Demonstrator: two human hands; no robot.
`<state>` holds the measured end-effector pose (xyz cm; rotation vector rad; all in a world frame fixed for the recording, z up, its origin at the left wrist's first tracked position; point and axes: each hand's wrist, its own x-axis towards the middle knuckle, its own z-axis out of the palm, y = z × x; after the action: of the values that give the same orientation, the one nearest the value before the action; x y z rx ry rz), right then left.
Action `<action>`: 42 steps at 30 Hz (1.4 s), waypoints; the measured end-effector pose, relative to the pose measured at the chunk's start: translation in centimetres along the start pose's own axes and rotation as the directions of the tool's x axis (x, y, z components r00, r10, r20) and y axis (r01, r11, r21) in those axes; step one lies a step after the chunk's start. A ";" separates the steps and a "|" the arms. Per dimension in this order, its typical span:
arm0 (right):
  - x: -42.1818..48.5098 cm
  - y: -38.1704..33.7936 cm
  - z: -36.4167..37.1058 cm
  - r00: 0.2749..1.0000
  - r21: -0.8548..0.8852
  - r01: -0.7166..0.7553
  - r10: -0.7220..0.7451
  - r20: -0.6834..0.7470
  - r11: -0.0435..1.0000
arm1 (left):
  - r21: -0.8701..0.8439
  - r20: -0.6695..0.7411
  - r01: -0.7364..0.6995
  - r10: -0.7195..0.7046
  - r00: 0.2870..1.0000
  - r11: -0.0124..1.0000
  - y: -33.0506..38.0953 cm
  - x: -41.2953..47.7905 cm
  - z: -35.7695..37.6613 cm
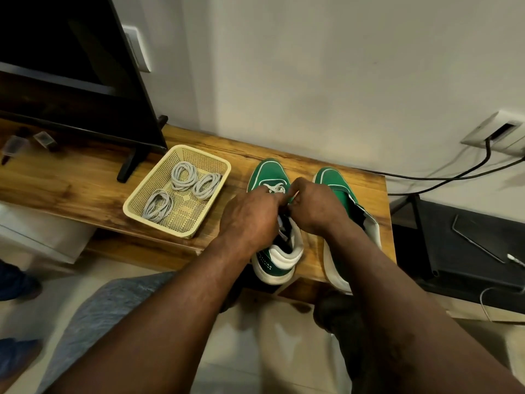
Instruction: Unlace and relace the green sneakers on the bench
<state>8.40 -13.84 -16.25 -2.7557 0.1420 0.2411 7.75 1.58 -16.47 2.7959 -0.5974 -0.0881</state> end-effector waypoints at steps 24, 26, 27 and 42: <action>-0.8 -0.4 -2.5 0.988 0.496 -0.145 0.154 0.024 0.856 | -0.656 0.139 0.402 -0.422 0.896 0.639 -2.5 1.4 -3.3; -1.0 -1.2 -3.6 0.983 0.805 -0.103 0.186 -0.009 0.584 | -0.314 0.164 0.373 -0.337 0.927 0.873 -1.9 1.0 -1.8; -1.1 -1.5 -4.2 0.974 0.910 -0.053 0.224 -0.044 0.411 | -0.272 0.170 0.364 -0.328 0.929 0.891 -1.5 0.9 -1.3; -1.6 -1.8 -0.1 0.999 0.005 0.028 -0.028 -0.039 1.000 | -0.242 0.089 0.295 -0.282 0.955 0.924 -0.4 0.2 -0.6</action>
<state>7.03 -12.08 -15.21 -2.7559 0.1144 0.1798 8.14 2.00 -16.05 2.6148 -0.1637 -0.2784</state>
